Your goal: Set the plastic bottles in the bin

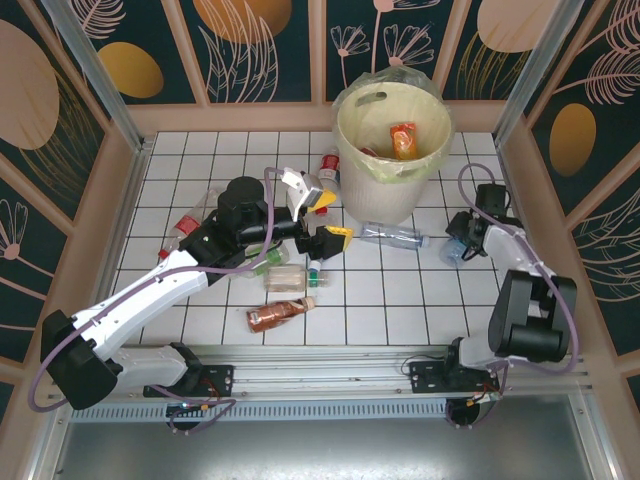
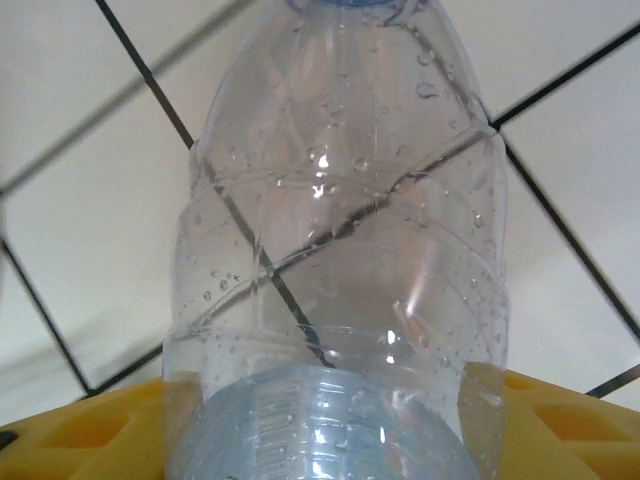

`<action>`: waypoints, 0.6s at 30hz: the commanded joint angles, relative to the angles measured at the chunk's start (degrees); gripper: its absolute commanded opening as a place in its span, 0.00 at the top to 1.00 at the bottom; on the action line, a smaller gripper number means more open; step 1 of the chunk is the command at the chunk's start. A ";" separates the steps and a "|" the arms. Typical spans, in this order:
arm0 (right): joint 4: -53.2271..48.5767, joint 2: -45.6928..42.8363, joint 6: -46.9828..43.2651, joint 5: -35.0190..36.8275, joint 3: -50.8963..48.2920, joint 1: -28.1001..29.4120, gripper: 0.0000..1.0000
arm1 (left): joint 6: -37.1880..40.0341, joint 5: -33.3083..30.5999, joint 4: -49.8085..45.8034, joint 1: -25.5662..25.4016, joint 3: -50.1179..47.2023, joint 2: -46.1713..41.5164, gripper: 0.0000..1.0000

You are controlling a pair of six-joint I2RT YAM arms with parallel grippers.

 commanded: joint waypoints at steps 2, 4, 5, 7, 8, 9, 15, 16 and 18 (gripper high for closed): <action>2.95 -8.01 0.07 1.29 1.41 1.27 0.35 | -0.17 0.71 1.11 -0.20 1.50 -0.48 0.01; 3.49 -10.97 -0.22 1.69 2.73 2.36 0.35 | -0.21 0.71 1.20 -0.22 1.42 -0.51 0.01; 3.78 -12.41 -0.50 2.07 3.65 3.23 0.35 | -0.17 0.46 1.36 -0.22 1.33 -0.60 0.01; 4.35 -14.68 -0.90 2.95 5.63 4.95 0.35 | -0.33 0.01 1.96 -0.22 0.93 -1.01 0.01; 4.69 -15.61 -1.21 3.83 6.93 5.92 0.35 | -0.48 -0.50 2.46 -0.22 0.57 -1.35 0.01; 4.77 -16.24 -1.65 4.82 8.38 7.02 0.35 | -0.52 -1.11 2.97 -0.22 0.24 -1.70 0.01; 5.03 -16.40 -5.53 12.35 19.00 12.51 0.36 | -0.87 -6.05 5.96 -0.22 -2.19 -4.40 0.01; 5.16 -16.14 -6.50 13.60 20.54 13.45 0.36 | -0.87 -6.83 6.42 -0.21 -2.72 -4.74 0.01; 5.42 -15.23 -8.30 16.14 23.97 15.27 0.36 | -0.95 -8.68 7.33 -0.22 -3.43 -5.69 0.01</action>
